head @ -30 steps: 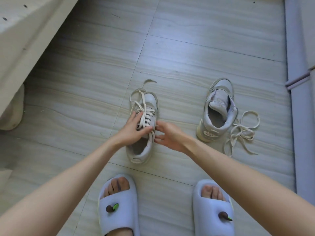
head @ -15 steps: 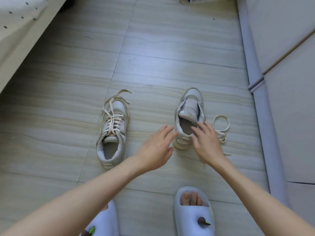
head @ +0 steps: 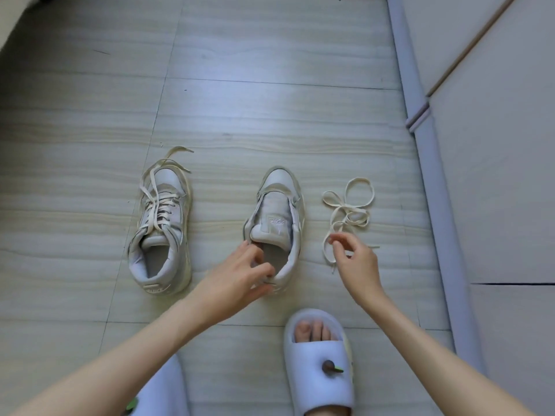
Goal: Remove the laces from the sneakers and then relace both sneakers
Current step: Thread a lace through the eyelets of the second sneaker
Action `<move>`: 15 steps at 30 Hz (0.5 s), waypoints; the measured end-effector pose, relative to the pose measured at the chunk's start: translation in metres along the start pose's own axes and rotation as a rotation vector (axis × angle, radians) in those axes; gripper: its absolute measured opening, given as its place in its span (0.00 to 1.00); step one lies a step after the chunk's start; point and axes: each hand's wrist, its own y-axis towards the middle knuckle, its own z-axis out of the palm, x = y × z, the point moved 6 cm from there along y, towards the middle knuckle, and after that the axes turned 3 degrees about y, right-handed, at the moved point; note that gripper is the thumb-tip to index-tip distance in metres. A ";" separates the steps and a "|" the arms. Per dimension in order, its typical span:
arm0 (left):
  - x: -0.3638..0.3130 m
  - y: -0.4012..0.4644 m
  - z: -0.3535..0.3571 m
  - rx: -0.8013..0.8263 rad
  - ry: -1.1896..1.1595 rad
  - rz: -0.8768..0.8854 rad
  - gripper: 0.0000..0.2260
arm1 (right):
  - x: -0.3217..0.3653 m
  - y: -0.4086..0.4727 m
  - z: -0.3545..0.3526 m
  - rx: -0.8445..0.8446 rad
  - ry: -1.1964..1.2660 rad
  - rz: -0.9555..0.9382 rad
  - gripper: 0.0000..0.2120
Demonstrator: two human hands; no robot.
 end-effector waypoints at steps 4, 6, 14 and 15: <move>-0.005 -0.018 0.005 0.021 0.006 -0.017 0.07 | -0.033 0.033 -0.003 0.132 -0.508 0.011 0.24; -0.005 -0.017 0.003 0.031 0.022 -0.005 0.07 | -0.041 0.046 0.002 0.198 -0.642 0.020 0.31; -0.023 -0.023 0.013 0.130 0.009 -0.012 0.09 | -0.040 0.029 0.039 0.203 -0.676 -0.170 0.09; -0.025 -0.027 0.019 0.165 -0.010 -0.044 0.10 | -0.040 0.024 0.039 0.211 -0.586 -0.146 0.08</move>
